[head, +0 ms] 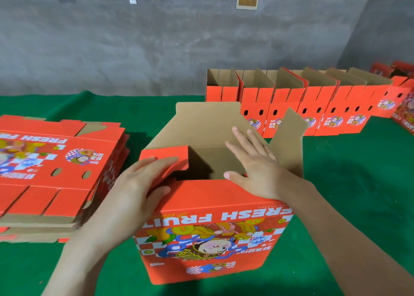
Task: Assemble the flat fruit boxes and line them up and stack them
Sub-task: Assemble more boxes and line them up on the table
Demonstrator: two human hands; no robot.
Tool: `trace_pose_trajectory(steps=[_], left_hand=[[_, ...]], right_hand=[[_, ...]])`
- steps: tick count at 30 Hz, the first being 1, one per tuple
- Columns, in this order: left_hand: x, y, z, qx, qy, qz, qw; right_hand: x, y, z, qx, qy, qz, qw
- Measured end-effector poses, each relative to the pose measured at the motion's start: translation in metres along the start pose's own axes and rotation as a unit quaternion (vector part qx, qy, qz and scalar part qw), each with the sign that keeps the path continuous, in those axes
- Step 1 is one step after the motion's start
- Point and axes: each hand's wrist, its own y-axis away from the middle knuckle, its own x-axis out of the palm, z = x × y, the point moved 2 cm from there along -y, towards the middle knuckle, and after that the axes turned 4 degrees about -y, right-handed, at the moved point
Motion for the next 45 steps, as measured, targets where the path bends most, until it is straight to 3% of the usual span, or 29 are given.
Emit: trace_pose_trajectory(steps=[4, 10, 11, 13, 15, 17, 19, 21, 23, 26, 30, 36, 41, 45], left_hand=[[-0.001, -0.016, 0.006, -0.045, -0.052, 0.051, 0.996], [0.015, -0.052, 0.016, -0.108, -0.133, 0.022, 0.985], [0.017, -0.055, 0.02, -0.114, -0.104, 0.04, 0.987], [0.018, -0.06, 0.029, -0.101, -0.041, 0.074, 0.991], [0.016, -0.06, 0.035, -0.076, -0.021, 0.07, 0.994], [0.016, -0.06, 0.037, -0.054, -0.014, 0.053, 0.997], [0.017, -0.06, 0.037, -0.039, -0.01, 0.045, 0.998], [0.017, -0.062, 0.037, -0.032, -0.004, 0.042, 0.999], [0.018, -0.064, 0.037, -0.035, -0.001, 0.038, 0.999], [0.019, -0.069, 0.037, -0.051, 0.0, 0.043, 0.998], [0.019, -0.074, 0.04, -0.058, -0.024, 0.08, 0.995], [0.022, -0.075, 0.038, -0.059, -0.019, 0.097, 0.993], [0.02, -0.069, 0.035, -0.041, -0.004, 0.054, 0.998], [0.016, -0.066, 0.031, 0.023, 0.037, 0.015, 0.999]], right_hand=[[0.001, 0.002, 0.003, 0.005, -0.014, 0.012, 1.0], [-0.004, 0.015, 0.008, 0.004, -0.03, -0.014, 0.999], [-0.007, 0.019, 0.01, -0.004, -0.031, -0.049, 0.998], [-0.017, 0.03, 0.019, -0.06, -0.066, -0.199, 0.976], [-0.025, 0.044, 0.022, -0.103, -0.118, -0.381, 0.911], [-0.03, 0.054, 0.014, -0.074, -0.148, -0.5, 0.85], [-0.035, 0.058, -0.004, 0.012, -0.215, -0.536, 0.816], [-0.035, 0.059, -0.023, 0.093, -0.325, -0.469, 0.816], [-0.027, 0.056, -0.029, 0.085, -0.365, -0.367, 0.852], [-0.018, 0.06, -0.019, 0.058, -0.298, -0.324, 0.896], [-0.016, 0.065, -0.007, 0.013, -0.251, -0.311, 0.917], [-0.011, 0.066, -0.004, -0.001, -0.168, -0.189, 0.967], [-0.011, 0.06, -0.006, 0.032, -0.179, -0.186, 0.966], [-0.012, 0.057, -0.003, 0.023, -0.171, -0.237, 0.956]])
